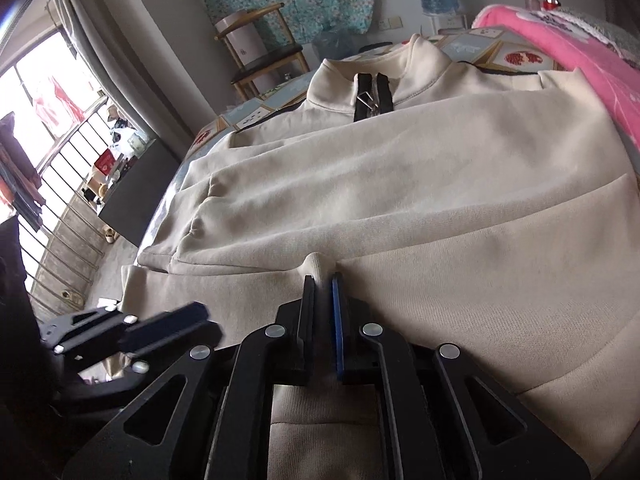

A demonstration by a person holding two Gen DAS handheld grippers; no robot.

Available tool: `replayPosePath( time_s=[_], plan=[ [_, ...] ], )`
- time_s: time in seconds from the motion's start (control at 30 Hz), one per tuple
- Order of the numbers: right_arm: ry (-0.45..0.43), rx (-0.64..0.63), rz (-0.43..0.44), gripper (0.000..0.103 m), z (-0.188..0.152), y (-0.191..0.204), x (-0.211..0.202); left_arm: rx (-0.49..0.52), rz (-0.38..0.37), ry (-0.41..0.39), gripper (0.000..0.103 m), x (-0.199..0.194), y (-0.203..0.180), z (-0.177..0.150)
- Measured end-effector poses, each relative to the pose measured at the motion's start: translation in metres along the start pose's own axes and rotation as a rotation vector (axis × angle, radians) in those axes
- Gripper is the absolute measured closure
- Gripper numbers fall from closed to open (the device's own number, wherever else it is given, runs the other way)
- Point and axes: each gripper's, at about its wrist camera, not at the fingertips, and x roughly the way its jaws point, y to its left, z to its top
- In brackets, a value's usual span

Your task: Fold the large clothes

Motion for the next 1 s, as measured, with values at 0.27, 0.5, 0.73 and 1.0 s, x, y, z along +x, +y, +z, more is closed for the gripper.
replayPosePath(
  time_s=[0.27,0.5,0.73,1.0],
  plan=[
    [-0.113,0.058,-0.08,0.054,0.016,-0.056,-0.082,-0.007,0.051,0.029,0.088,0.014,-0.005,-0.002],
    [-0.021,0.097,-0.287,0.055,0.015,-0.12,-0.088,0.019,0.079,0.024,0.088,0.012,-0.009,-0.003],
    [-0.059,0.001,-0.387,0.097,0.019,-0.119,-0.073,0.034,0.091,0.007,0.088,0.011,-0.012,-0.007],
    [-0.185,0.058,-0.412,0.099,0.019,-0.124,-0.09,0.039,0.107,-0.006,0.089,0.011,-0.009,-0.004]
  ],
)
